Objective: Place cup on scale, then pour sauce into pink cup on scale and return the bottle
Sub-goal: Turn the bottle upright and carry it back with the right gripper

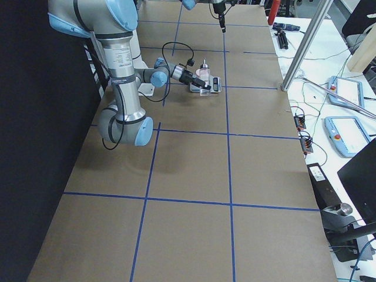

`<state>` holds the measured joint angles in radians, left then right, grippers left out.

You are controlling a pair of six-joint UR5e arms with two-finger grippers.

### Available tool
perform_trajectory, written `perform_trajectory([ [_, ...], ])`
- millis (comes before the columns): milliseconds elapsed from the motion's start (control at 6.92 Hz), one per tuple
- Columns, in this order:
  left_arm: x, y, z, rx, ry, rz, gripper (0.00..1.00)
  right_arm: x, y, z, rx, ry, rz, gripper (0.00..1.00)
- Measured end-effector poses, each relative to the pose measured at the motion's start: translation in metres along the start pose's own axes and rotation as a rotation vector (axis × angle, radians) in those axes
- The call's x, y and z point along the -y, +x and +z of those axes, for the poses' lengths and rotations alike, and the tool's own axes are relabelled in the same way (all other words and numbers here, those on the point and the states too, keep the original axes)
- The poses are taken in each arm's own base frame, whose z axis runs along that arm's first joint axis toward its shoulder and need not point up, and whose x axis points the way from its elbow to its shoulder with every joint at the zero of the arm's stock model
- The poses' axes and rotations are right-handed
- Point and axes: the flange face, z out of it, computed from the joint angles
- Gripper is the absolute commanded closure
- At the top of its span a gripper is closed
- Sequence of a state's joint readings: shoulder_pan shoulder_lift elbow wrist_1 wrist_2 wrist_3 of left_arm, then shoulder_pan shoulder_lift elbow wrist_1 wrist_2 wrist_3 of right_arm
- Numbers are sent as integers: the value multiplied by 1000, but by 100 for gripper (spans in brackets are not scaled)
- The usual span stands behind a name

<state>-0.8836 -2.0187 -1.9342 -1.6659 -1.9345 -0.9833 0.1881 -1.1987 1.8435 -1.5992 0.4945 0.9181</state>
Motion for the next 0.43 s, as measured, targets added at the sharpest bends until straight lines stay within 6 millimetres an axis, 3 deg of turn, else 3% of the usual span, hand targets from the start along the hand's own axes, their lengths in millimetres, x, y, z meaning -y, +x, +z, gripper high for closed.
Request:
perform_trajectory([
  [433,0,1,-1,-2,1,0,50,-44,22,12,36,-17,420,100],
])
